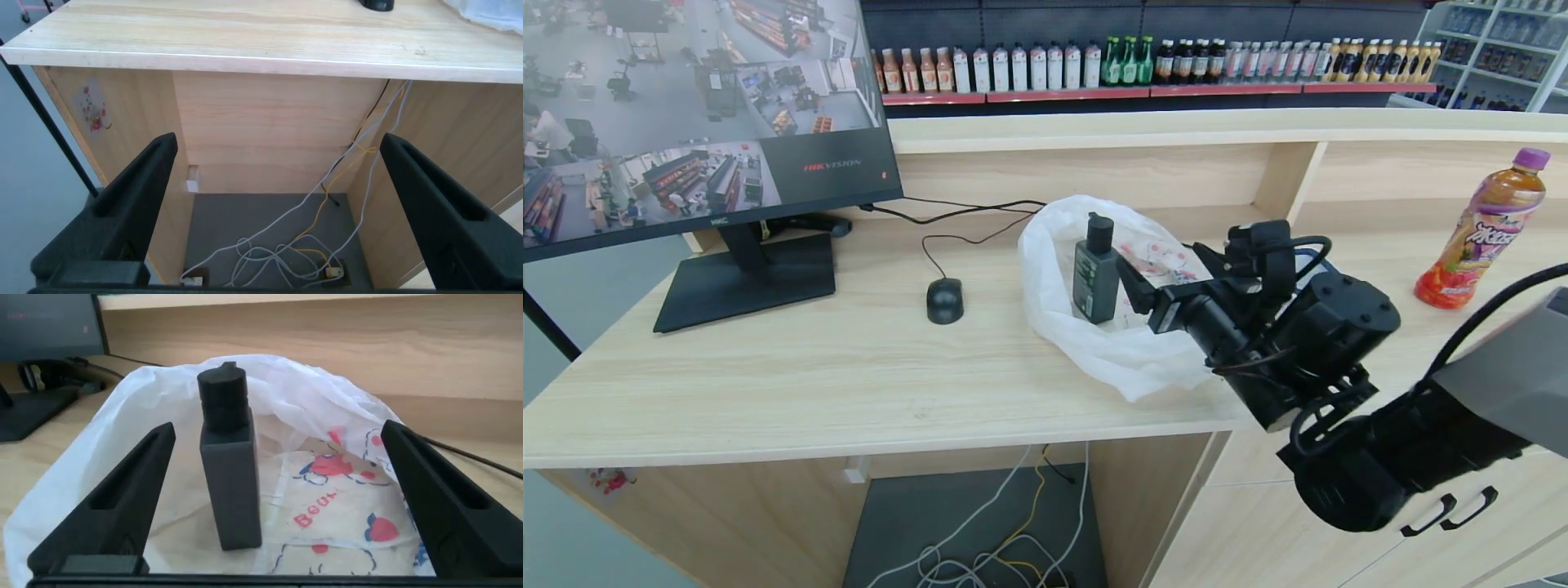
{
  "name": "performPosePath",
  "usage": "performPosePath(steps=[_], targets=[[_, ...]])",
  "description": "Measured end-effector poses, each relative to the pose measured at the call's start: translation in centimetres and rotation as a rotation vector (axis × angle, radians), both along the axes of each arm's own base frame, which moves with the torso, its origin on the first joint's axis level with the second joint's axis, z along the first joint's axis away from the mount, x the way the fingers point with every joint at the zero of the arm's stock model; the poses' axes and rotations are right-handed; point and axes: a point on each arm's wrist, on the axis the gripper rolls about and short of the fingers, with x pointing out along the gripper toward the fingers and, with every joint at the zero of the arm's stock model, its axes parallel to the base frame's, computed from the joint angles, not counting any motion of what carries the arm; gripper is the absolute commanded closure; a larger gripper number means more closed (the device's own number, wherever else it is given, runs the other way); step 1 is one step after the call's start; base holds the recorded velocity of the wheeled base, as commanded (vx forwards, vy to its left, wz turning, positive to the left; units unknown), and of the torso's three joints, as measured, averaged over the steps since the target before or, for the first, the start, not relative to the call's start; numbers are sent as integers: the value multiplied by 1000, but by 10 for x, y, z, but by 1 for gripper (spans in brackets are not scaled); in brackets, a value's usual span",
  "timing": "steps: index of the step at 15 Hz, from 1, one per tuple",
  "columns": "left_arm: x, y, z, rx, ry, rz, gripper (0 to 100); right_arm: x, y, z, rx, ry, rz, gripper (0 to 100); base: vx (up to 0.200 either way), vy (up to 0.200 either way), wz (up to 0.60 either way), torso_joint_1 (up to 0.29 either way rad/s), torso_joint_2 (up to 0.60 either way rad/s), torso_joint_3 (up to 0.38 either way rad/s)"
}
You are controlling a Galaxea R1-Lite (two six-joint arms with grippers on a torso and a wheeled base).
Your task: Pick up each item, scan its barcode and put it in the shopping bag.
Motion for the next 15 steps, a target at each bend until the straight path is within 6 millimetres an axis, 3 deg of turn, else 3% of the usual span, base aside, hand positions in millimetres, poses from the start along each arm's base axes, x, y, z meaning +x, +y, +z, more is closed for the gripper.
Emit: performPosePath(steps=[3, 6, 10, 15], targets=[[0, 0, 0, 0, 0, 0, 0, -26, -15, -1, 12, 43, 11, 0, 0, 0, 0, 0, 0, 0], [0, 0, 0, 0, 0, 0, 0, -46, -16, 8, 31, 37, 45, 0, 0, 0, 0, 0, 0, 0], [0, 0, 0, 2, 0, -1, 0, -60, -21, 18, 47, 20, 57, 0, -150, 0, 0, 7, 2, 4], [0, 0, 0, 4, 0, -1, 0, -66, -28, 21, 59, 22, 52, 0, 0, 0, 0, 0, 0, 0]])
